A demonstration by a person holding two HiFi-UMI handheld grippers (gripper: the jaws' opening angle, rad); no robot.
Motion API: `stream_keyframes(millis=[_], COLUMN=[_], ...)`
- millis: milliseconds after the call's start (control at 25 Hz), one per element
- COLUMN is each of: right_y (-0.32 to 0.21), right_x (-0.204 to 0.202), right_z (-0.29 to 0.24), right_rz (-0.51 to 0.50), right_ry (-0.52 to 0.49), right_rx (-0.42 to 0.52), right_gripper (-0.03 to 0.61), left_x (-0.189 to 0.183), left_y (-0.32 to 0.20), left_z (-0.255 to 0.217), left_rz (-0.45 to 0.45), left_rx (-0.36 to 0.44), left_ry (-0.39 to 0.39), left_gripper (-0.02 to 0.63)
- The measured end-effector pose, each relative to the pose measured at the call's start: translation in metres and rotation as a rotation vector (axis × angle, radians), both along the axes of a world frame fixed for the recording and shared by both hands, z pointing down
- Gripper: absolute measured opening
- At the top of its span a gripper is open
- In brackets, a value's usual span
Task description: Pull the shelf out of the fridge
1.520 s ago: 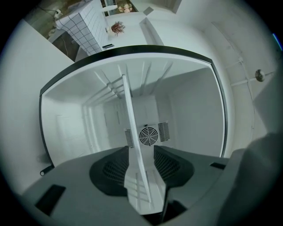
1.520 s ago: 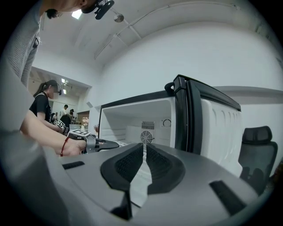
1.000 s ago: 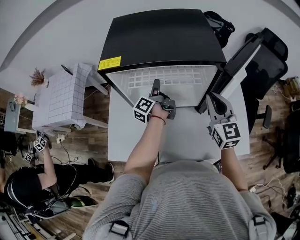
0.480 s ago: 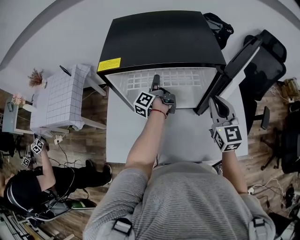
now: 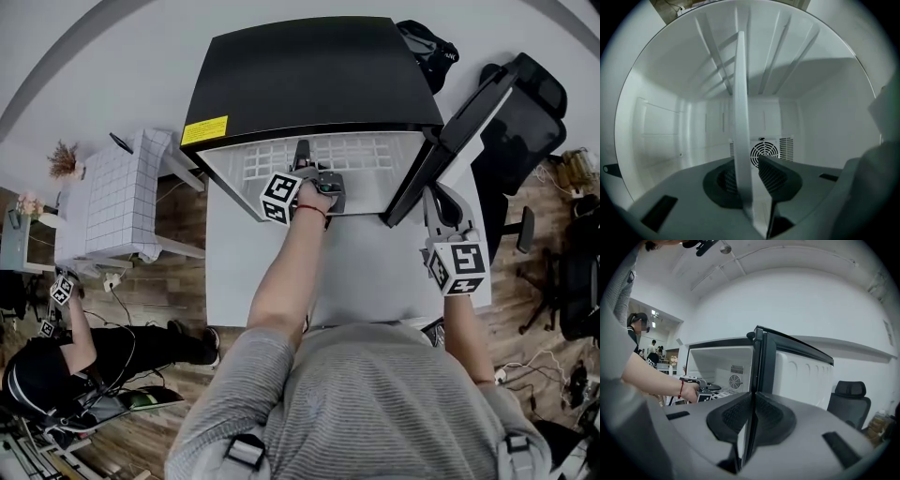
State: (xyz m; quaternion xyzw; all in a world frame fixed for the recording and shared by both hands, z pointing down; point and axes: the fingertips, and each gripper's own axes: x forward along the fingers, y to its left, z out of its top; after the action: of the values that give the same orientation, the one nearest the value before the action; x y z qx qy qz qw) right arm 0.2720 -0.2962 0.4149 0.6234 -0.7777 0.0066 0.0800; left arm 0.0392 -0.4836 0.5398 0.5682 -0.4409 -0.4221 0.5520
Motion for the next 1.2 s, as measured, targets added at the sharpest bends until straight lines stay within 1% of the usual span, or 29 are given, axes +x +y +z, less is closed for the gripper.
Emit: stream_keyframes(millis=[120, 200, 440, 600, 840, 1200], right_y=[-0.001, -0.001, -0.001, -0.001, -0.001, -0.001], right_x=[0.000, 0.000, 0.000, -0.001, -0.001, -0.001], right_z=[-0.001, -0.001, -0.001, -0.001, -0.002, -0.001], right_rz=[-0.003, -0.006, -0.020, -0.024, -0.029, -0.022], right_ry=[-0.004, -0.011, -0.001, 0.002, 0.004, -0.003], right_rx=[0.002, 0.001, -0.004, -0.008, -0.009, -0.008], right_gripper=[0.015, 0.015, 0.015, 0.015, 0.015, 0.015], left_x=[-0.001, -0.002, -0.003, 0.000, 0.001, 0.001], left_y=[-0.001, -0.003, -0.010, -0.015, -0.018, -0.016], left_z=[0.003, 0.003, 0.003, 0.004, 0.005, 0.006], left_rz=[-0.009, -0.014, -0.030, -0.023, -0.021, -0.015], left_rx=[-0.006, -0.002, 0.011, 0.018, 0.000, -0.008], left_ry=[-0.006, -0.006, 0.017, 0.031, 0.060, 0.066], left_gripper=[0.078, 0.072, 0.071, 0.071, 0.054, 0.050])
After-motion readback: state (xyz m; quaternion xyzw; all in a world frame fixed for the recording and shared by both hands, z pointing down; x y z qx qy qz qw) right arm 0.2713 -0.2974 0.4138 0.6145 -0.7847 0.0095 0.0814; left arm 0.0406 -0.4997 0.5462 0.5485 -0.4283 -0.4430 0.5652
